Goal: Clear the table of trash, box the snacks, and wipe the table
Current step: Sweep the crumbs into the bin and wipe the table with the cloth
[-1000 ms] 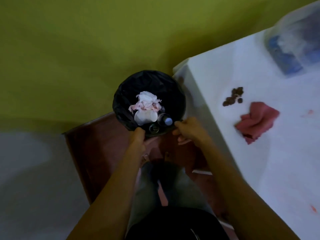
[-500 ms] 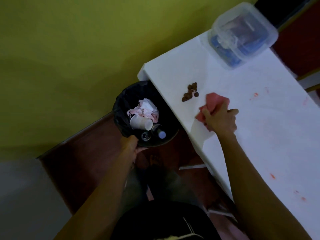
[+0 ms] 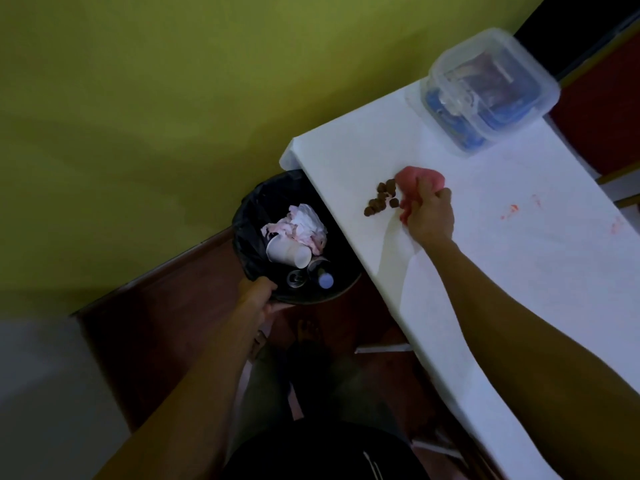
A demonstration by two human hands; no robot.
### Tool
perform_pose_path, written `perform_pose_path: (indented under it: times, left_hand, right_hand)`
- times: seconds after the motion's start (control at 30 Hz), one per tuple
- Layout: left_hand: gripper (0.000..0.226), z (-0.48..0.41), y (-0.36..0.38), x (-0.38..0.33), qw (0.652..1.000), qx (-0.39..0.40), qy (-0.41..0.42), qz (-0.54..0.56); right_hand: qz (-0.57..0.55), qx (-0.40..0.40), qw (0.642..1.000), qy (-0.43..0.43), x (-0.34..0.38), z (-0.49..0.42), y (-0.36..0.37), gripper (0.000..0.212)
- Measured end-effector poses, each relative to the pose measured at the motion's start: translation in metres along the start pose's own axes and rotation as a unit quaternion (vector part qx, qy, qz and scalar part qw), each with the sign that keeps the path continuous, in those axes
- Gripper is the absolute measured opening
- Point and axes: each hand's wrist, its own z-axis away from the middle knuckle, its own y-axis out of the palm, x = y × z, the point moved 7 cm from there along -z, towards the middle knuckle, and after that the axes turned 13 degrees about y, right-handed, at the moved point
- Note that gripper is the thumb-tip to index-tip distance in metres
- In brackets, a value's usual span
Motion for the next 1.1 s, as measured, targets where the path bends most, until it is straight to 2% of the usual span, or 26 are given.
perform_pose_path:
  times: [0.03,0.13,0.23,0.3,0.37,0.47,0.53,0.6,0.67,0.77,0.83,0.9,0.93,1.0,1.1]
  left_hand:
    - [0.038,0.0,0.001,-0.001,1.0,0.002,0.004,0.002]
    - [0.036,0.002,0.001,-0.006,1.0,-0.002,0.009,0.005]
    - [0.036,0.004,0.0,-0.008,1.0,-0.005,0.011,0.005]
    - [0.038,0.005,0.001,-0.008,1.0,0.0,0.012,0.007]
    - [0.038,0.009,0.002,-0.009,1.0,0.003,0.006,0.008]
    - [0.036,0.014,0.0,-0.01,1.0,0.006,0.004,0.012]
    - [0.034,0.017,-0.002,-0.012,1.0,0.008,0.006,0.005]
    - [0.036,0.022,-0.007,-0.014,1.0,0.008,0.003,0.001]
    - [0.039,0.023,-0.014,-0.014,1.0,-0.004,-0.002,-0.009]
    - [0.039,0.022,-0.024,-0.012,1.0,-0.016,-0.005,-0.019]
    - [0.037,0.022,-0.033,-0.012,0.999,-0.021,-0.004,-0.024]
    - [0.037,0.026,-0.043,-0.012,0.999,-0.035,-0.007,-0.029]
    - [0.036,0.028,-0.049,-0.012,0.999,-0.042,-0.008,-0.029]
    - [0.036,0.031,-0.06,-0.013,0.998,-0.056,-0.007,-0.021]
    - [0.044,0.036,-0.069,-0.017,0.998,-0.061,-0.008,-0.003]
  right_hand:
    - [0.0,0.0,1.0,-0.007,0.006,0.005,0.001,0.034]
    - [0.052,0.02,0.993,-0.099,0.028,0.026,0.021,0.043]
    - [0.027,0.048,0.99,-0.133,0.038,0.059,0.038,0.05]
    - [0.047,0.059,0.981,-0.18,0.048,0.084,0.051,0.057]
    - [0.077,0.084,0.97,-0.215,0.055,0.102,0.064,0.058]
    - [0.058,0.097,0.965,-0.235,0.059,0.115,0.063,0.055]
    - [0.025,0.051,0.974,-0.22,0.056,0.106,0.044,0.052]
    - [0.0,-0.006,0.987,-0.16,0.045,0.085,0.021,0.044]
    - [0.075,-0.027,0.99,-0.113,0.032,0.067,0.01,0.046]
    - [0.237,-0.014,0.966,-0.102,0.023,0.066,0.014,0.058]
    - [0.235,-0.037,0.967,-0.094,0.026,0.075,0.013,0.049]
    - [0.185,-0.079,0.972,-0.121,0.039,0.097,0.01,0.04]
    - [0.165,-0.071,0.972,-0.151,0.045,0.111,0.016,0.034]
    - [0.166,0.013,0.963,-0.212,0.05,0.143,0.047,0.026]
    - [0.236,0.159,0.943,-0.173,0.035,0.173,0.098,0.032]
